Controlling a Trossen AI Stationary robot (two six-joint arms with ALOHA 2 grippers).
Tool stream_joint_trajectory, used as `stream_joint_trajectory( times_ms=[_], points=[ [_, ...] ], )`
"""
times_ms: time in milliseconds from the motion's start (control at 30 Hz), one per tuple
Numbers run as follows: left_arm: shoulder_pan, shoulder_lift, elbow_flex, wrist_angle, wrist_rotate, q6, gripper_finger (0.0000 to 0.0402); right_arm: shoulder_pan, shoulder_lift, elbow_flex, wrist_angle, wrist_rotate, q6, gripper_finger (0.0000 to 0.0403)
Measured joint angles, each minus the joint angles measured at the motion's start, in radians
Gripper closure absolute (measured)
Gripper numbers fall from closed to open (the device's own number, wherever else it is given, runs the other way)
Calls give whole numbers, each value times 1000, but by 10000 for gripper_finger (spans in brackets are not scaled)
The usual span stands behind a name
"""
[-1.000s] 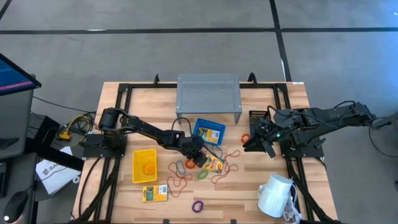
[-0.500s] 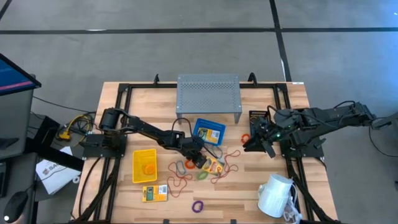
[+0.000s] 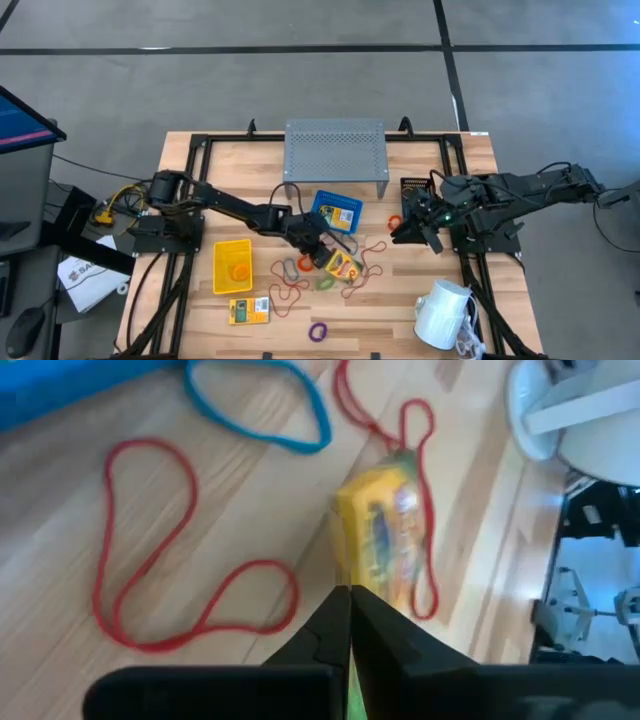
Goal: Pick & Place Office Desk Supplies
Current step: Put the yellow crayon box into the blue bin
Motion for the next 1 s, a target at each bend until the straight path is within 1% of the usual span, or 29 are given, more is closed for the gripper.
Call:
stream_joint_trajectory(
  times_ms=[167, 500, 1000],
  points=[
    [0, -30, 0, -30, -8, 3, 401, 0, 0, 0, 1, 0, 0, 285],
    [-5, -35, 0, 0, -13, 0, 401, 0, 0, 0, 1, 0, 0, 285],
    [10, -181, 0, 1, -31, 27, 401, 0, 0, 0, 1, 0, -8, 285]
  ],
)
